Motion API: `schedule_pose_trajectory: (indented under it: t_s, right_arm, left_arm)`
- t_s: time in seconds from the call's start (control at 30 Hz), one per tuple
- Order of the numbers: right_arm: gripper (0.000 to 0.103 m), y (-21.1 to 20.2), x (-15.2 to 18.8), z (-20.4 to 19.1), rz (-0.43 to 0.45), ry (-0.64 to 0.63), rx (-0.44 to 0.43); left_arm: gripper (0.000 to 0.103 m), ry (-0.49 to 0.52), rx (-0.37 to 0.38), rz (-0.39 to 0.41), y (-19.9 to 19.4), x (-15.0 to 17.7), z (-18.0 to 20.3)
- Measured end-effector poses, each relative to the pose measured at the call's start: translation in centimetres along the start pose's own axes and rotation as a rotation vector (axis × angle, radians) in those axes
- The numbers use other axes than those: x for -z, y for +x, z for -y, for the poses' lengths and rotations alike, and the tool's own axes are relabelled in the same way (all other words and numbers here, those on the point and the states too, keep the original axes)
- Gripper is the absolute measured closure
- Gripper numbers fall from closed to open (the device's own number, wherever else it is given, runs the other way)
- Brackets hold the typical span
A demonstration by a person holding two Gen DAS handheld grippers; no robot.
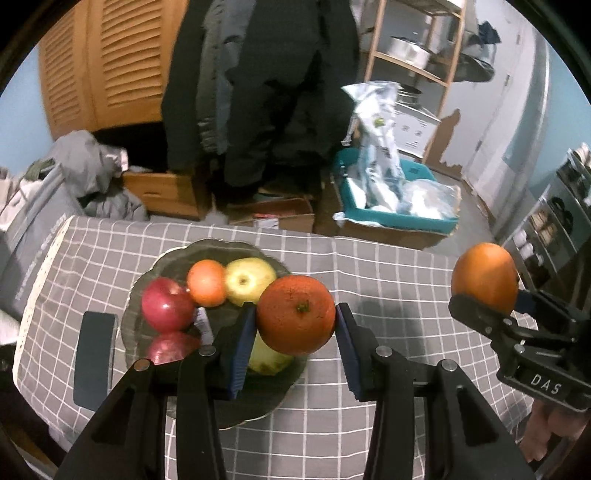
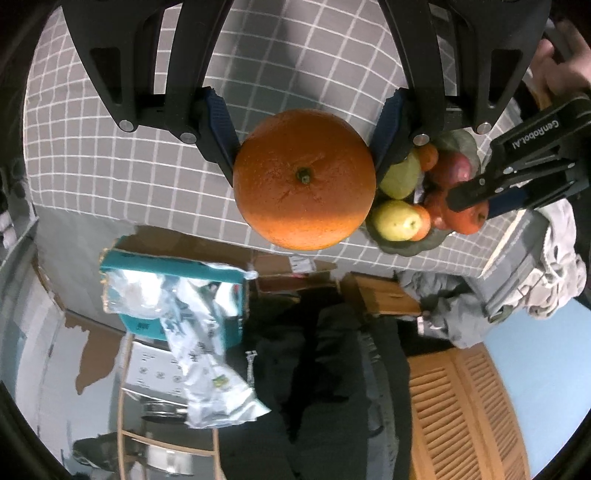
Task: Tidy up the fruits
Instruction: 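Carry the orange and tangerine over the green glass bowl with both tools, then lower the tangerine and orange into the bowl and open both grippers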
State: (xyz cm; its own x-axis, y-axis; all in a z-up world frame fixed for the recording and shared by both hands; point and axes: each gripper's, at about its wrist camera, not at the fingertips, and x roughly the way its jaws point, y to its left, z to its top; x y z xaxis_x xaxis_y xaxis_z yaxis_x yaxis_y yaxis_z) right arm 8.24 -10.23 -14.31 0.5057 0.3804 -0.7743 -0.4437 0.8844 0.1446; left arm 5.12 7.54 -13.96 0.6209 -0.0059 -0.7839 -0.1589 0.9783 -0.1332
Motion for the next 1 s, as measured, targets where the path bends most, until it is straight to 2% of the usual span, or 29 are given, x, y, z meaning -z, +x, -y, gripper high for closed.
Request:
schedule_pose_trajectory:
  t_s: [0.33,0.6,0.87,0.9,0.93,0.97,1.0]
  right_arm:
    - [0.038,3.6,-1.3,-3.6,-0.029,-0.043,-0.053]
    - [0.038,6.7,-1.6,-6.3,-0.078,-0.076,-0.069]
    - [0.038,8.3,-1.8,-7.0,-0.106,-0.073,-0.076]
    - [0.038,8.4,-1.9,-7.0,-0.108,-0.073,-0.077]
    - [0.038,8.5,-1.9,-7.1,-0.109,-0.072,-0.079]
    - [0.038,8.6,-2.0,-7.1,-0.112,-0.071,-0.082]
    - [0.038,8.8,-2.0,-7.2,-0.114,-0.070,-0.083]
  left_arm:
    - [0.059,-0.057,-0.033,-0.029,1.5,0.2,-3.9]
    - [0.059,-0.086,-0.048,-0.103,4.8,0.7,-6.3]
    - [0.059,-0.109,-0.057,-0.184,7.7,1.7,-7.4]
    - [0.058,-0.108,-0.060,-0.189,7.9,1.7,-7.5]
    - [0.052,-0.108,-0.061,-0.191,7.9,1.7,-7.6]
    - [0.041,-0.111,-0.062,-0.187,7.9,1.7,-7.7]
    - [0.035,-0.113,-0.063,-0.180,7.7,1.6,-7.8]
